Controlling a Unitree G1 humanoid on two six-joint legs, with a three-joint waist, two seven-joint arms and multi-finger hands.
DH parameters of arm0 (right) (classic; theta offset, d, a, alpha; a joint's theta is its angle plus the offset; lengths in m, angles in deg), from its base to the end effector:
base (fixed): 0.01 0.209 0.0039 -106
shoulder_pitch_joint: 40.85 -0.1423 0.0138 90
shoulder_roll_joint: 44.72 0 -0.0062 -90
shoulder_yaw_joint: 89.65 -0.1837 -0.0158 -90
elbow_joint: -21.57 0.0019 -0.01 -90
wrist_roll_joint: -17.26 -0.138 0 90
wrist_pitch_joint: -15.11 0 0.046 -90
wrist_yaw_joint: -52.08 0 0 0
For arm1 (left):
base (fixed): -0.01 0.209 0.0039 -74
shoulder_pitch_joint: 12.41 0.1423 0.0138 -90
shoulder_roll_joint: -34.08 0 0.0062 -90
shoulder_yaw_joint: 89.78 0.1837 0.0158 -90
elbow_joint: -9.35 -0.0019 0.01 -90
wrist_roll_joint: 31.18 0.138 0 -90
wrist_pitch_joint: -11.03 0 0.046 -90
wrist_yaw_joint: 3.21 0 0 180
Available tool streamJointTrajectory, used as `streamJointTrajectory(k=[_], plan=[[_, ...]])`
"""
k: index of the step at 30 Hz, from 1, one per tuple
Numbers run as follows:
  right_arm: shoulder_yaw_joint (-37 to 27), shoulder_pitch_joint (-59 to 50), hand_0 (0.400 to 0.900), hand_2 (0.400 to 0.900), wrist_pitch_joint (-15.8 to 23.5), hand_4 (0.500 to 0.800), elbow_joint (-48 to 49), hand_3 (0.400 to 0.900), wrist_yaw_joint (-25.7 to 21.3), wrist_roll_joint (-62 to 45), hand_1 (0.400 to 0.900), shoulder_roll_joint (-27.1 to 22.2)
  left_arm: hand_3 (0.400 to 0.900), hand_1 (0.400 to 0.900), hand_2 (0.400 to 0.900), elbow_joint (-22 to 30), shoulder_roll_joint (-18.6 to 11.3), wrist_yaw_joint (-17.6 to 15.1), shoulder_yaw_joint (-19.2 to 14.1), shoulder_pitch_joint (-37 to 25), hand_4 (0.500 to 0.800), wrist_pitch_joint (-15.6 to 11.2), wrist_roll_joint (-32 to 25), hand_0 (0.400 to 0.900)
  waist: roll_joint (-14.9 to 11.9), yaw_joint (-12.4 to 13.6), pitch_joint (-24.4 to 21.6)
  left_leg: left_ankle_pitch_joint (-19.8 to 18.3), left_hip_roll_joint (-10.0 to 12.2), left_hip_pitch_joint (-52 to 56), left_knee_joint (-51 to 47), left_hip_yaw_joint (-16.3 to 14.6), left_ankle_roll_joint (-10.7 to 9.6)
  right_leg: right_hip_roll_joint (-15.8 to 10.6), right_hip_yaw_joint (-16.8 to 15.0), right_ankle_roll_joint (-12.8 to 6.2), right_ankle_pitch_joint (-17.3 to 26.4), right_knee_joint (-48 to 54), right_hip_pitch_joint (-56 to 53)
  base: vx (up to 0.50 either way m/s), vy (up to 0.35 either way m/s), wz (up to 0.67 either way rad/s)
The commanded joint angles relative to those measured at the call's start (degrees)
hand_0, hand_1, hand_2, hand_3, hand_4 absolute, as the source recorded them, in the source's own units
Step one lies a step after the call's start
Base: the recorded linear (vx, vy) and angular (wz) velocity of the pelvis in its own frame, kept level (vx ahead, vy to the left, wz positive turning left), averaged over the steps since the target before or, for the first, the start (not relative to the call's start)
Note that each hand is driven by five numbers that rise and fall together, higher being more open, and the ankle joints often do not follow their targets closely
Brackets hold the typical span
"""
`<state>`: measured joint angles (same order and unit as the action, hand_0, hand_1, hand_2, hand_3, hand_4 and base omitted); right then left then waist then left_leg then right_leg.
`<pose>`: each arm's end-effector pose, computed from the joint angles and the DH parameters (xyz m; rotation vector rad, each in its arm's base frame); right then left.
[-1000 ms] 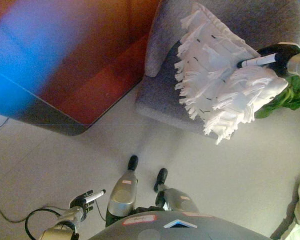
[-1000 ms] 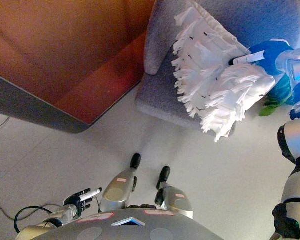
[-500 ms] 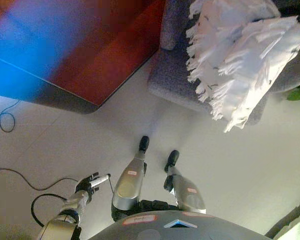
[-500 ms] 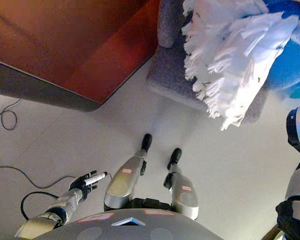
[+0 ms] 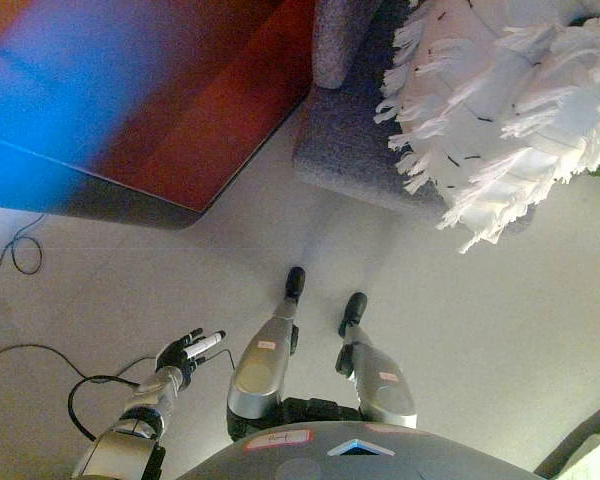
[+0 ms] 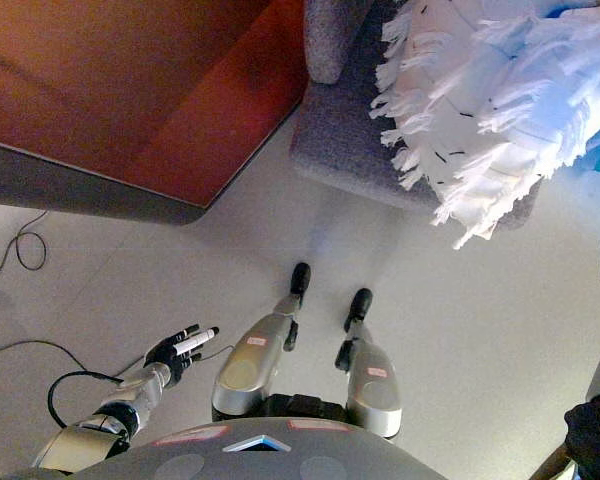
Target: Pick up the pillow and put it on the sofa.
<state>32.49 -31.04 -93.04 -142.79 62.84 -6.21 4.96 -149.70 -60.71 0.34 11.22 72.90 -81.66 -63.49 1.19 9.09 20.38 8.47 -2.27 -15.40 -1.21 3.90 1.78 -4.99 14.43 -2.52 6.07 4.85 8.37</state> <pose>0.3100 -0.3544 0.2914 -0.4292 0.2516 -0.4439 0.1072 0.2612 -0.0949 -0.0846 1.0210 0.3042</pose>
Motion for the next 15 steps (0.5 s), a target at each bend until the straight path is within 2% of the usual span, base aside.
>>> streamJointTrajectory(k=[1,9,15], plan=[[3.5,-5.3,0.900,0.900,1.8,0.800,1.0,0.900,-1.1,3.4,0.900,-5.3,0.900,0.900,0.900,-3.8,-2.0,-0.7,3.4,1.9,0.800,-0.6,0.4,0.900,0.2,-0.3,-4.0,-2.8,2.3,3.8,-3.8,-1.7,-4.4,-2.0,0.5,-2.45,-3.6,-4.9,1.2,0.00,-0.044,-0.09],[1.9,-2.8,0.900,0.900,1.2,0.800,0.8,0.900,-0.8,4.1,0.900,-8.0,0.900,0.900,0.900,-4.3,-2.7,-1.7,2.8,1.7,0.800,-0.1,1.7,0.900,-1.7,-1.6,-6.8,-3.5,3.0,6.0,-3.8,-2.3,-4.5,-1.2,-0.4,-2.58,-3.5,-4.0,-1.1,0.01,-0.058,-0.11],[-0.3,1.3,0.900,0.900,0.8,0.800,0.6,0.900,1.8,5.1,0.900,-11.6,0.900,0.900,0.900,-5.6,-3.4,-2.0,0.9,2.8,0.800,0.7,4.8,0.900,-4.1,-2.3,-10.5,-4.4,3.7,8.8,-3.8,-2.6,-4.4,-0.3,-1.4,-2.71,-3.5,-3.3,-3.8,0.07,-0.075,-0.14]])
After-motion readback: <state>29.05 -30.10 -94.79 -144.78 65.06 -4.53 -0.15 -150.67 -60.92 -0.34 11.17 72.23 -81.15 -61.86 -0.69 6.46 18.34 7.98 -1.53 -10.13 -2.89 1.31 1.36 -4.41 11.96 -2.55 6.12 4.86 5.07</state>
